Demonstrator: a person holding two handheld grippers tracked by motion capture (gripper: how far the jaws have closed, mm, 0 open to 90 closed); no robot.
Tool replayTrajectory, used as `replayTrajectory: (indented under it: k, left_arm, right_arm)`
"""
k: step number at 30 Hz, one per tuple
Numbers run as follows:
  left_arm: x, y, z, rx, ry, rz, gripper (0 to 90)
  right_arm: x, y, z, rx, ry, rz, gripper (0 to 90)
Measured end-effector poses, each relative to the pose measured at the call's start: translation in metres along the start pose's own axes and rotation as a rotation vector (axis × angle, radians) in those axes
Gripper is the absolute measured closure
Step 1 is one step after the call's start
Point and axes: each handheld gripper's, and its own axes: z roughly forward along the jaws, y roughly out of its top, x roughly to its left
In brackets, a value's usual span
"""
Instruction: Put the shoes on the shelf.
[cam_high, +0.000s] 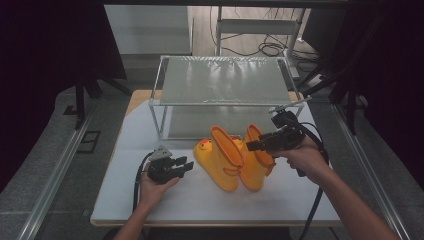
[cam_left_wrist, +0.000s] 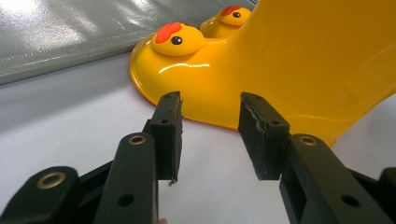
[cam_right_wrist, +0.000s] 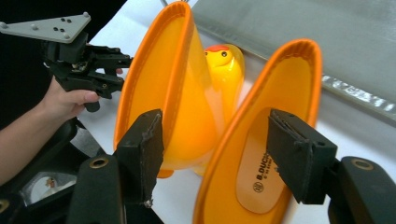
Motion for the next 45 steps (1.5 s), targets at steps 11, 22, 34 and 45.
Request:
replayTrajectory:
  k: [11,22,34,45]
  left_arm:
    - [0.002,-0.001,-0.002,-0.002,0.003,-0.004,59.3]
    - [0.002,-0.001,-0.002,-0.001,0.003,-0.005,59.2]
    - [0.003,-0.002,-0.001,0.004,0.006,-0.004,59.1]
    - [0.002,-0.002,-0.001,0.004,0.006,-0.005,58.9]
  right_arm:
    - [0.008,0.010,0.023,0.068,-0.031,0.062,32.6]
    - [0.019,0.012,0.037,0.117,-0.070,0.076,24.7]
    - [0.020,0.013,0.057,0.204,-0.153,0.059,42.0]
    - [0.020,0.013,0.061,0.269,-0.215,-0.021,78.0]
